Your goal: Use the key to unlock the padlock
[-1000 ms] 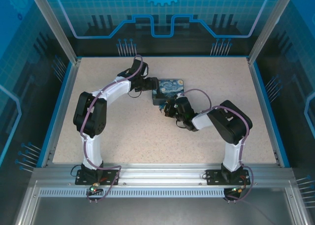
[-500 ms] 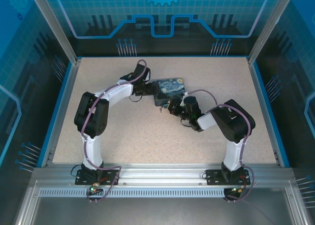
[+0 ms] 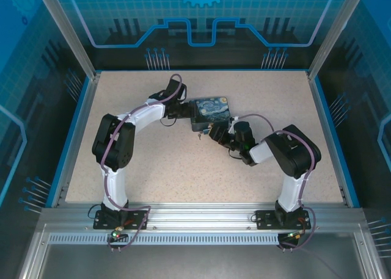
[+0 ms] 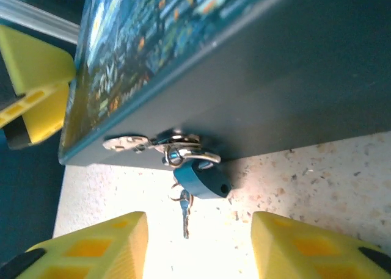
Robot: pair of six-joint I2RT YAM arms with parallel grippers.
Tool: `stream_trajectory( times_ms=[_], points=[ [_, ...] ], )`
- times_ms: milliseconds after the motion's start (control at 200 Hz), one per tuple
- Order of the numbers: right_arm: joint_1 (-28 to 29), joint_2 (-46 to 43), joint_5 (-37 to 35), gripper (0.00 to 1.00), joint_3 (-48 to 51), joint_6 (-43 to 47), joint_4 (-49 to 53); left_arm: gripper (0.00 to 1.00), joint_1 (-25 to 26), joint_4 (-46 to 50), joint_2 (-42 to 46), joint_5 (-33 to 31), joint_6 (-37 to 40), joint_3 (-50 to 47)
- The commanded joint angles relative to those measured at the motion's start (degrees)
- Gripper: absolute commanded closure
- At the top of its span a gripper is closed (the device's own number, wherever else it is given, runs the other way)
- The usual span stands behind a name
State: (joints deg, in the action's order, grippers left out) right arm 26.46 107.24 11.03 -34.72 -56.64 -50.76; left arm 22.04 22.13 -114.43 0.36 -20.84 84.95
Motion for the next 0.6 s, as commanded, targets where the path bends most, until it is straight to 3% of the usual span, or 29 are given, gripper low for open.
stream_trajectory(
  times_ms=[0,350,595],
  points=[
    [-0.5,0.7,-1.5,0.44,-0.1,1.9,4.3,0.2,0.3,0.3,-1.2,-0.3,0.1,-1.0],
    [-2.4,-3.6,-2.4,0.39,-0.3,2.7,8.1,0.15,0.4,0.4,2.6,-0.9,-0.3,-1.1],
    [-5.1,-11.3,-2.5,0.35,-1.2,5.6,16.7,0.08,-0.4,2.7,2.2,-0.3,0.5,7.0]
  ],
)
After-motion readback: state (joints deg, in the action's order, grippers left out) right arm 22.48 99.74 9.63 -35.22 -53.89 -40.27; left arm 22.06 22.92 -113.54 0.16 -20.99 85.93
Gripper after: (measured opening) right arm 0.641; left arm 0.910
